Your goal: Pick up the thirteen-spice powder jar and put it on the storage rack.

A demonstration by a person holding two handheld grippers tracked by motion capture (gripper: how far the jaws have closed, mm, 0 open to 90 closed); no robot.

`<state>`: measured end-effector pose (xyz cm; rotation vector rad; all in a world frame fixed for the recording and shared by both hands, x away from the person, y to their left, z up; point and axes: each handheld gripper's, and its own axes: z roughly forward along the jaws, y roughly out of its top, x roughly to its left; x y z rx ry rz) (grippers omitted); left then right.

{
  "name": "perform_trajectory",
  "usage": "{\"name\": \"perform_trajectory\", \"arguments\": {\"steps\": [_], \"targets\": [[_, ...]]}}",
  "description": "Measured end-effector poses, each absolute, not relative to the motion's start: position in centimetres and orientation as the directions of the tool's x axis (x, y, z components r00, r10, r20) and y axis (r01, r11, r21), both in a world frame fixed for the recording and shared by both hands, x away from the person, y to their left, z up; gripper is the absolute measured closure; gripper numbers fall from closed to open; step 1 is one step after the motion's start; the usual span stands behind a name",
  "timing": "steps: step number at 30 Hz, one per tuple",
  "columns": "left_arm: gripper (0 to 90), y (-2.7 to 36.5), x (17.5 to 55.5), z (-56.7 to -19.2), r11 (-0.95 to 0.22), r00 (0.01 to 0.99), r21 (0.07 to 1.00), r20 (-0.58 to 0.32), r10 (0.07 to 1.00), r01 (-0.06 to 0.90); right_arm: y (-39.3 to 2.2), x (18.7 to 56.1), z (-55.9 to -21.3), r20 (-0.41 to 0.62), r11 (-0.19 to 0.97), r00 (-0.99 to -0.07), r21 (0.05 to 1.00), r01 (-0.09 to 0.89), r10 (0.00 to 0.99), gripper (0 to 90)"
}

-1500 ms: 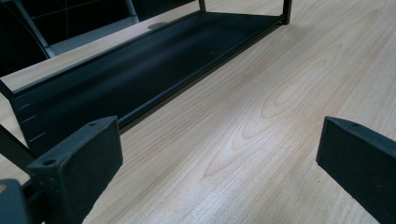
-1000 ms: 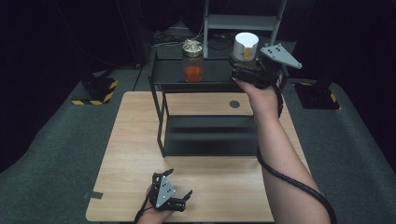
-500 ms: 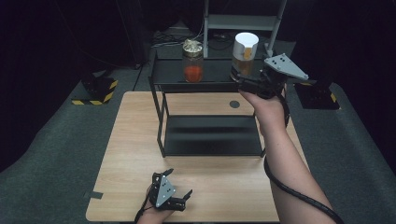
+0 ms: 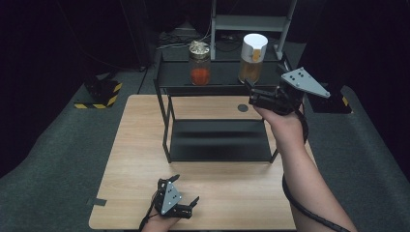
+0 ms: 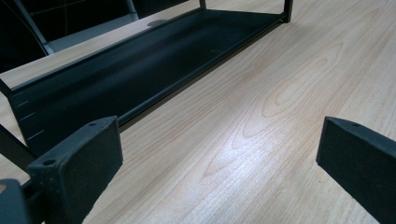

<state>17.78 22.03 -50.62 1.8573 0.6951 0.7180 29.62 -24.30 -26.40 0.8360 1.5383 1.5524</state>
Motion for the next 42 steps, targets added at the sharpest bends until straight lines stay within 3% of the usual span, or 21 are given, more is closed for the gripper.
{"name": "perform_trajectory", "arguments": {"steps": [18,42], "targets": [[0.5,21.7,17.6,-50.6,-0.36,0.653,0.921,0.183,0.735,0.147,-26.3,26.5,-28.6,-0.123,0.088,-0.509,0.992,-0.092,0.852,0.0],[0.5,21.5,17.3,-50.7,-0.395,0.667,0.913,0.23,0.708,0.104,-27.2,22.8,-36.7,-0.203,0.191,-0.52,0.979,-0.077,0.83,0.0]]}}
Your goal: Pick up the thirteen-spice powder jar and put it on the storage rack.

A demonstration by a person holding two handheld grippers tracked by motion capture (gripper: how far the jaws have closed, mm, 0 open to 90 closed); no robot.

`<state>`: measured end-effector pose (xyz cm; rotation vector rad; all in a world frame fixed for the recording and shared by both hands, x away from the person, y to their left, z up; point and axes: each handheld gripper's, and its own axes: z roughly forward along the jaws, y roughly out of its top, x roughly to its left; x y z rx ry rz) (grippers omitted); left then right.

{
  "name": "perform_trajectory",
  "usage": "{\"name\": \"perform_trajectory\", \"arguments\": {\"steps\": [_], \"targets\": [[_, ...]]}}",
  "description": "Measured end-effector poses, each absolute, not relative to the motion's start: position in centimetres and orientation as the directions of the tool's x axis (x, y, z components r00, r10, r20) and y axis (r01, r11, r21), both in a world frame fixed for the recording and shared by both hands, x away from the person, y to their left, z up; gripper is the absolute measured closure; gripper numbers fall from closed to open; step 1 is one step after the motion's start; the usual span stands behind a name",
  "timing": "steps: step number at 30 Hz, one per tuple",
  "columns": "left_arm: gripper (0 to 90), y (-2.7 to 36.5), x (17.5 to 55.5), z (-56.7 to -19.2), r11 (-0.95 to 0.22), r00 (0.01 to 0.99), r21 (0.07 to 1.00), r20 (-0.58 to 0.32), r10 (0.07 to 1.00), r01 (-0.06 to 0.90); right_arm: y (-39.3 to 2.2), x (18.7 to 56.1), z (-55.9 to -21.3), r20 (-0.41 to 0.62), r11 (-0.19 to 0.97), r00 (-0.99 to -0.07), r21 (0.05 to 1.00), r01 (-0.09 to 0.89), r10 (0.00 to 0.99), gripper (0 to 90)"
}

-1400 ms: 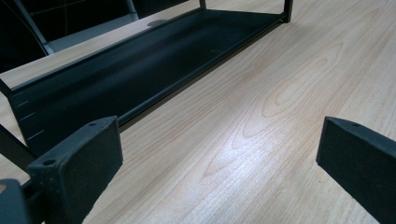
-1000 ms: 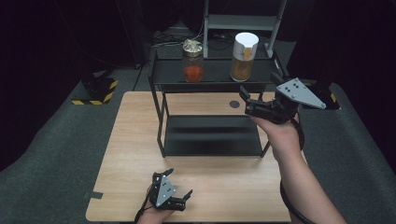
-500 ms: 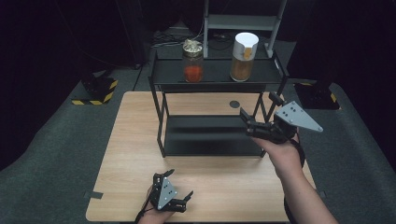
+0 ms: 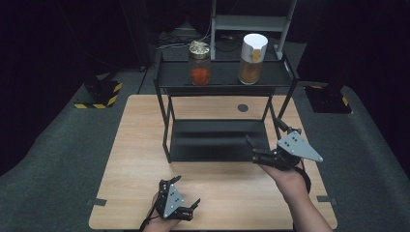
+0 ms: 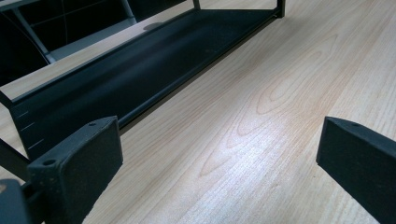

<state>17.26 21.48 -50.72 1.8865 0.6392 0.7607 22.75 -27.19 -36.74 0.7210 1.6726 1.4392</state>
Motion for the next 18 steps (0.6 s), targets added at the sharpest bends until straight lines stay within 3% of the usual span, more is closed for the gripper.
{"name": "perform_trajectory", "arguments": {"steps": [18], "targets": [[0.5,21.4,17.3,-50.7,-0.393,0.665,0.913,0.226,0.712,0.111,-28.3,21.5,-43.1,-0.177,0.243,-0.518,0.968,0.061,0.837,0.0]]}}
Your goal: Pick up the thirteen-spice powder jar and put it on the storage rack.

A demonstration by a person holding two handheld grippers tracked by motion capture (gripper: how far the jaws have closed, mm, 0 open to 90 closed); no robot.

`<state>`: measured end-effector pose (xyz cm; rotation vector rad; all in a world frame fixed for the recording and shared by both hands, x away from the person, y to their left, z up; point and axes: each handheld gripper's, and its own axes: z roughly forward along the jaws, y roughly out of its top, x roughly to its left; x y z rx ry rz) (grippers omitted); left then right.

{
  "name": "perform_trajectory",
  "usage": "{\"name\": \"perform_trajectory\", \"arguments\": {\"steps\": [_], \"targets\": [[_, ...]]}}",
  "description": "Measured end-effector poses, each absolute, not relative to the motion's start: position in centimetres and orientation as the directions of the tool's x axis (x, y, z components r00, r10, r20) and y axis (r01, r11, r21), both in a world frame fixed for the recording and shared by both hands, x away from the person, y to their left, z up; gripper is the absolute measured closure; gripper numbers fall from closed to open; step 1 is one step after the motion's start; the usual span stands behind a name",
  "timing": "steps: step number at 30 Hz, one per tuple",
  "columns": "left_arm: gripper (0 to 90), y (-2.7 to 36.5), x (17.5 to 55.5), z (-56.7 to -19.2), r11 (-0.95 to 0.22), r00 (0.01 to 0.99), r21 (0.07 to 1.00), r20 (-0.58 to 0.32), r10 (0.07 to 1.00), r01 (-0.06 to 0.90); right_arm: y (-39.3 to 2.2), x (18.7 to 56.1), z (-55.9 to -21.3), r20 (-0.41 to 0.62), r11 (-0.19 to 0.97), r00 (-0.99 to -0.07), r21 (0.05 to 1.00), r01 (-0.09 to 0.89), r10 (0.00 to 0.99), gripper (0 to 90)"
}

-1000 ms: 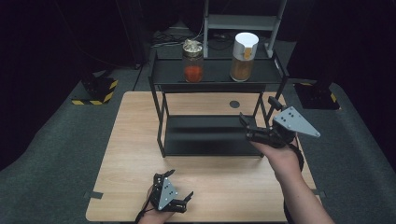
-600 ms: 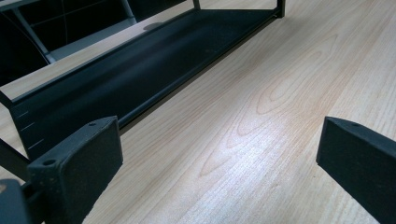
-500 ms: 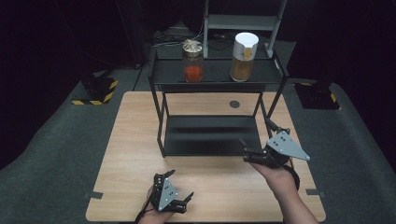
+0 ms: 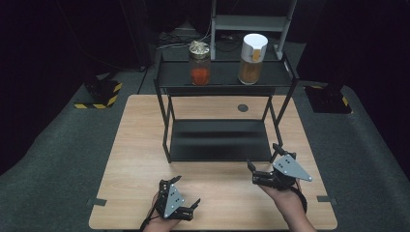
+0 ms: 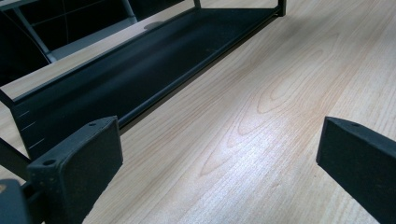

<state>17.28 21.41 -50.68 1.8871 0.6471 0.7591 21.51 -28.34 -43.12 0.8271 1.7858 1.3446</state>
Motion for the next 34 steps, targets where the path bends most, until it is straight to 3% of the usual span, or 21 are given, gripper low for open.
{"name": "perform_trajectory", "arguments": {"steps": [26,34], "targets": [[0.5,21.3,17.2,-50.7,-0.39,0.66,0.914,0.225,0.717,0.112,-29.5,20.2,-49.3,-0.169,0.337,-0.521,0.909,0.246,0.836,0.0],[0.5,21.4,17.2,-50.7,-0.389,0.66,0.914,0.223,0.717,0.114,-29.3,19.6,-49.4,-0.219,0.381,-0.532,0.899,0.214,0.818,0.0]]}}
